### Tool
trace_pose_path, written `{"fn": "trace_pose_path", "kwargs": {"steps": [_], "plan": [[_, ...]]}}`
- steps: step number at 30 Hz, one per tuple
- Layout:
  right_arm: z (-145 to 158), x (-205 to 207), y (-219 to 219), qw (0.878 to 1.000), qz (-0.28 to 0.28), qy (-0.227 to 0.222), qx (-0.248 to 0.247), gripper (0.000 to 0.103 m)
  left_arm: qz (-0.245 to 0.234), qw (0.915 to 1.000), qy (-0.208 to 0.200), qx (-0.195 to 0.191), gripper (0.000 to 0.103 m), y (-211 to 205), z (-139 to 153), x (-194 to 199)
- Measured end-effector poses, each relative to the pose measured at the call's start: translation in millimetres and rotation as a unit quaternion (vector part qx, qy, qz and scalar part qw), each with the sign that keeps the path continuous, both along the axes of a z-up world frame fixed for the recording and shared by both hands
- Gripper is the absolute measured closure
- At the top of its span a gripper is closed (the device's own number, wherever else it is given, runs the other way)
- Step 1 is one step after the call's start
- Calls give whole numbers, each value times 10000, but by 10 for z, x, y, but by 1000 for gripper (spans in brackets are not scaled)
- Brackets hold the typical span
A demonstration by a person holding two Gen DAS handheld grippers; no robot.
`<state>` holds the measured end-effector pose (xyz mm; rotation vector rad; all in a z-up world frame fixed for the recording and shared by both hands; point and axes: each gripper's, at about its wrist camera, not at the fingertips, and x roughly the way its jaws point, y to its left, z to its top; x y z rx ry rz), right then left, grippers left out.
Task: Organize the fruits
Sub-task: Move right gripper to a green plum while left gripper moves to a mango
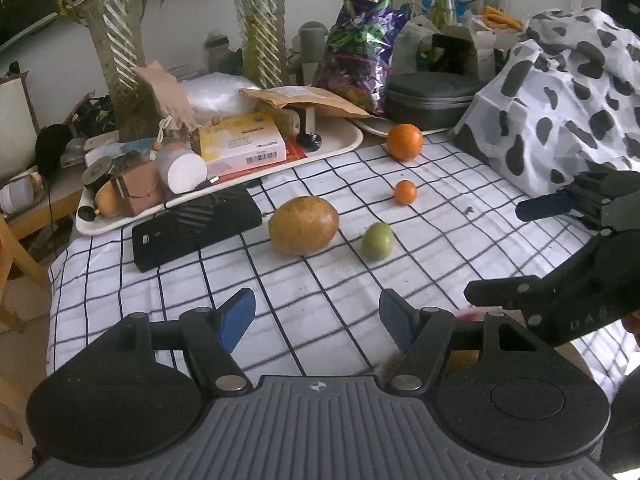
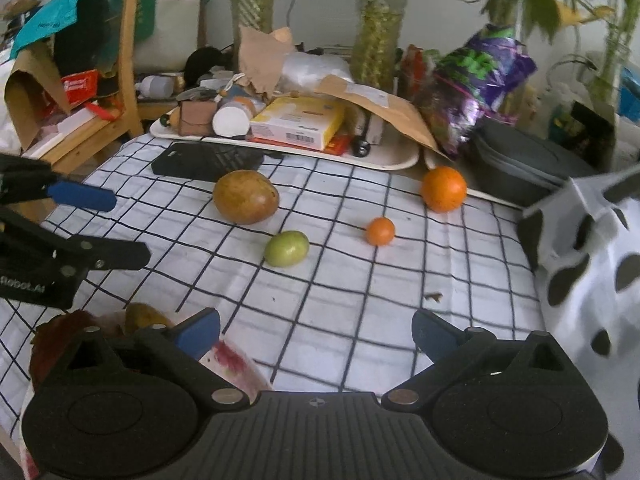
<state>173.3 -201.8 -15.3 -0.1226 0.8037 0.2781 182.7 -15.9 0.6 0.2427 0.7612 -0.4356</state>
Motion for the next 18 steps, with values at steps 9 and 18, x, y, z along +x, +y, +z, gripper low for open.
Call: {"fn": "trace_pose_path", "kwargs": {"steps": [9,18], "plan": [[-117,340,140,9981,594,103,-77,12,-28,9998,56,192,36,-18,-97,291],[-318,684,254,9924,1209,177,-161,33,71,9995,201,237,36,65,-199,531]]}}
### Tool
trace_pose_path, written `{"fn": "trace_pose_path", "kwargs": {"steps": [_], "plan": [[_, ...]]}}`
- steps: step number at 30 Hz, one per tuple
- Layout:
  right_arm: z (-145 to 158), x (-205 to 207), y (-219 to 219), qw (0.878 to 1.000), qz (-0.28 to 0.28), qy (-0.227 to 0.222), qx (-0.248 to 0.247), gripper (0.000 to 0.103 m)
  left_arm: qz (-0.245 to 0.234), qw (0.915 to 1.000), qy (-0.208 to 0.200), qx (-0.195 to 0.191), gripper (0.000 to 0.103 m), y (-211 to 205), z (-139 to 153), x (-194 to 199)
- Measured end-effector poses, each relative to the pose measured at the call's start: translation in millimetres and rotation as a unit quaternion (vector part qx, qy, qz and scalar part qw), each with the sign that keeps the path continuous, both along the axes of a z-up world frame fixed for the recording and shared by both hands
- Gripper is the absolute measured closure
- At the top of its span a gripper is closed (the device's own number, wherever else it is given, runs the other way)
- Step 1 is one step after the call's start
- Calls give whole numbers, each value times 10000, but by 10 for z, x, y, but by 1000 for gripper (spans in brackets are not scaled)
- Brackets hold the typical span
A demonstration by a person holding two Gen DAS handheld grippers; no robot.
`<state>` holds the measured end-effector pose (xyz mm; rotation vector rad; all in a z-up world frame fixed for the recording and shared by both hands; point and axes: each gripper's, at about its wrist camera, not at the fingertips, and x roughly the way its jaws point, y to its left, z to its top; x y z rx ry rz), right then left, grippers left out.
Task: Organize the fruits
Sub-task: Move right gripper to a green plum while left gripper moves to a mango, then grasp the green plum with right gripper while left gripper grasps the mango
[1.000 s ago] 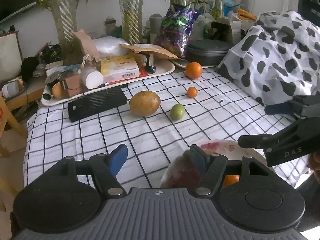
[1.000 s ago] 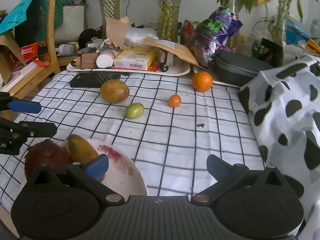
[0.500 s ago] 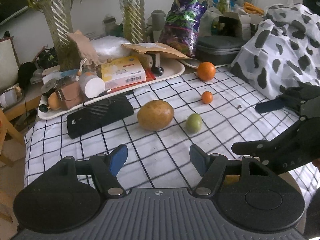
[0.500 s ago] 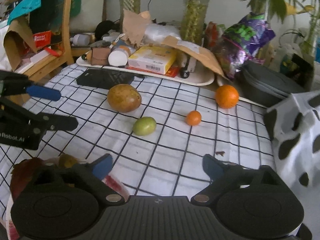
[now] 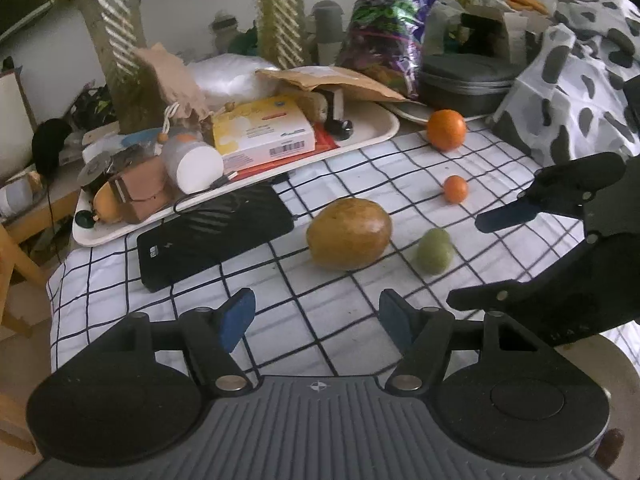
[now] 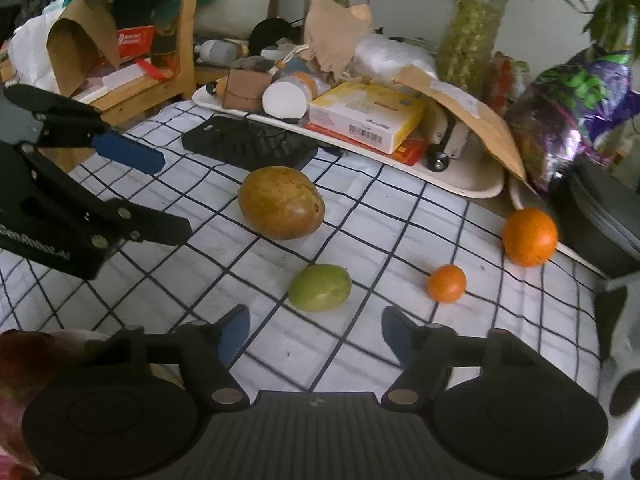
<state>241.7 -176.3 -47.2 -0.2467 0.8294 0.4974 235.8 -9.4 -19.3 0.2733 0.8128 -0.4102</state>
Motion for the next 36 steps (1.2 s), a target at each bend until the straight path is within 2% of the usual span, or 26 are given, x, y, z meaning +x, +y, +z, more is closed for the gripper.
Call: {"fn": "trace_pose_path", "kwargs": {"steps": [6,13,15,16,21,26,33,36], "plan": [[-127,165,33,9997,182,25,-131,40,6,9998,188,-56,36,28,-86,106],[-135,263,38,9995,319,-33,-28,46,-10,9997,221,-45,36,8,-122,149],[-139,279,22,9993,378,-11,64,54,-9,9998,219,-43,36,6,-127,151],[-143,292,7,9988,447,40,179,62,-7,9997,222,-39,36,2,-131,149],[-127,278,-9,9986,481,112,175,63,-116,9996,223,-111,36,-48,-164,126],[-55,245,-122,9995,294,-17,94,63,-255,9994,134,-179,36,-143,-200,112],[40,168,-305,9997,150,-155,145,63,-37,9978,57,-665,36,-189,-218,224],[55,153,-376,9997,90,-196,98,63,58,9972,62,-749,36,-221,-241,289]]}}
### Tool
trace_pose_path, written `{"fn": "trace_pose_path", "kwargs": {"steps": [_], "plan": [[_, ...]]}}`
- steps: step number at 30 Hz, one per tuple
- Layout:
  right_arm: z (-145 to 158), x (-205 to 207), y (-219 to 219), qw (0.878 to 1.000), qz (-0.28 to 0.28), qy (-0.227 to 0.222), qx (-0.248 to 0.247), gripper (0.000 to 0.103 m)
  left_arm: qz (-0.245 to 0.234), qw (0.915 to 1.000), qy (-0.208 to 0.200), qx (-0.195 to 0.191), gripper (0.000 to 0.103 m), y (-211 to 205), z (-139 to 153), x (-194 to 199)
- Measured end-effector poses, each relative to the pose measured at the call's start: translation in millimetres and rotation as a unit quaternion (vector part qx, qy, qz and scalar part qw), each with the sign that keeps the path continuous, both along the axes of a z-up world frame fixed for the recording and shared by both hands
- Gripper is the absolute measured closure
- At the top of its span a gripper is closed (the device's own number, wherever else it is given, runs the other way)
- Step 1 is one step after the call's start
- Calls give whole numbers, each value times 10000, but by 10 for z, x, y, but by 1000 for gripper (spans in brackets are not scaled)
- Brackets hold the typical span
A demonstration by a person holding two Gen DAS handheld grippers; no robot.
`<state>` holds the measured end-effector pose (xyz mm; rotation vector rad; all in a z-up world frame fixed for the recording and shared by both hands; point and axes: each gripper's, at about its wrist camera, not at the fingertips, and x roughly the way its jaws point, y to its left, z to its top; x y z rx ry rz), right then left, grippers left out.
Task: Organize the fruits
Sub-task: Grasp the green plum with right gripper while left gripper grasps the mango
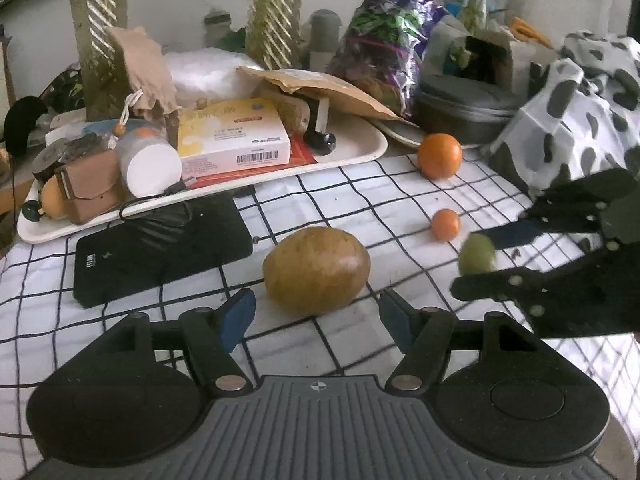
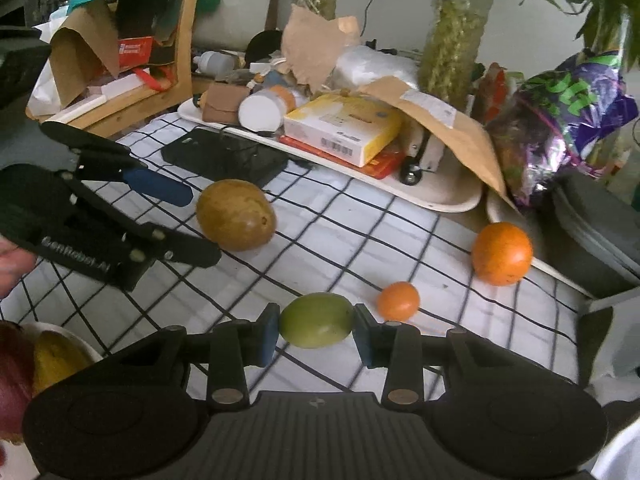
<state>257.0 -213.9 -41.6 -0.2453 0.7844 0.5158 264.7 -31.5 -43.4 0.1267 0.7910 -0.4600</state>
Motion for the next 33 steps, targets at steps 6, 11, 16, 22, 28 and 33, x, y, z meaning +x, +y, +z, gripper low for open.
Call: {"fn": "trace_pose_path", "kwargs": {"steps": [6,11,16,22,28,33], "plan": [[10,-24,-129,10000,-84,-27,-3,63,149,9997,-17,-208,35,-47,-16,95],[8,-47,-183,9999,-99,-43,-21,63,264,9994,-41,-235,34,-77,-22,169],[4,-71,-248,9999,-108,-44,-29,62,219,9997,-146,-26,35,-133,-54,189],[22,-72,-255,9999,-104,-55,-8,63,71,9994,-285,182,35,-165,-107,200],[21,-72,-253,9999,-101,-53,-15,62,-33,9998,-194,58,34,-93,-184,265],[21,-80,-256,10000,-72,-50,-19,62,-207,9996,-144,-88,35,-83,-197,285]]}}
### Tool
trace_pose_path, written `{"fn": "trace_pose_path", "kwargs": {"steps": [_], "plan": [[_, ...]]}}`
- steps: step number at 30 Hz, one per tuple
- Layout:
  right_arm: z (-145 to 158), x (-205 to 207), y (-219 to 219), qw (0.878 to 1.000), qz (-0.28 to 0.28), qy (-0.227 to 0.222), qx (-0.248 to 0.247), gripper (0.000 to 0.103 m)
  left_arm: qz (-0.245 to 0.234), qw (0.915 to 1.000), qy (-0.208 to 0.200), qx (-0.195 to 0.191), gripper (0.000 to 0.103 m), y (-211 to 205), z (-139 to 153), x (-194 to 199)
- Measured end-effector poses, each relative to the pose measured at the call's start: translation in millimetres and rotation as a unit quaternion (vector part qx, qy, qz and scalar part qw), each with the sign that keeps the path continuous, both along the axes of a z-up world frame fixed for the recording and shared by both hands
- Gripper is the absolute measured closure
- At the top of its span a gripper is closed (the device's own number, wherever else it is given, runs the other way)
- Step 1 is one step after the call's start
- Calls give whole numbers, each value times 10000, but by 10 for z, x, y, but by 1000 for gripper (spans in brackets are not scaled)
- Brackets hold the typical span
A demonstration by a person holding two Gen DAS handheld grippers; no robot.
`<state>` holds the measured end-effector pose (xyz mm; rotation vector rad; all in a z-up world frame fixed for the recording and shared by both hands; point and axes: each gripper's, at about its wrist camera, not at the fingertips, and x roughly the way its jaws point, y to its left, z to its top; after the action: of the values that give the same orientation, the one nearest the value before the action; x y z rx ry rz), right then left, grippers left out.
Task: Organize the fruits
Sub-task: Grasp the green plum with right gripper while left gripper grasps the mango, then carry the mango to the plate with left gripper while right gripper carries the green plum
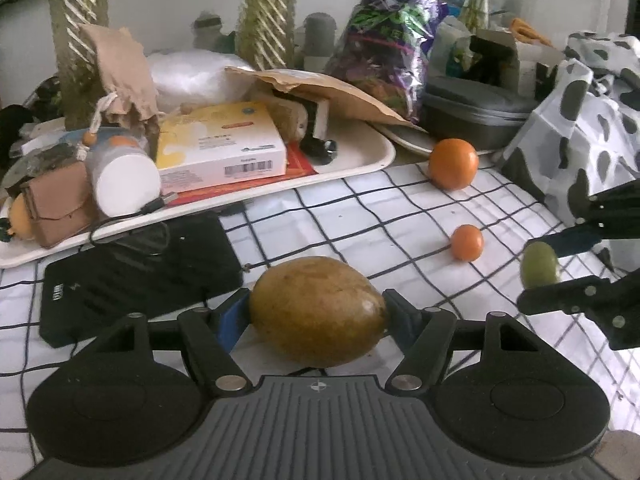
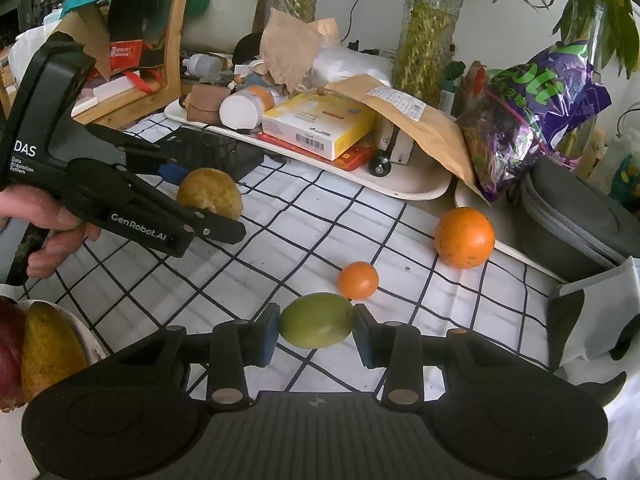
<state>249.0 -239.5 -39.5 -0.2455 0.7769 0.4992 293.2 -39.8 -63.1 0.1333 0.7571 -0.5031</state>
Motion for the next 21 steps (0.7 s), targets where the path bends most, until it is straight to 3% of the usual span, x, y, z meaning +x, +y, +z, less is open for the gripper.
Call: {"fn": "trace_pose_path", "kwargs": {"steps": [6,12,21], "plan": [[7,-5,7,10000,-8,-11,-32,63,-37,9998,93,-167,39,44,53,5],[107,-87,7,9999,-99,-109,44,63,57,9993,-65,-360,40,81,279,-48],[234,-318,37,9994,-305,-132,129,63,-4,9992,-365,-156,40,70,574,-372]]}}
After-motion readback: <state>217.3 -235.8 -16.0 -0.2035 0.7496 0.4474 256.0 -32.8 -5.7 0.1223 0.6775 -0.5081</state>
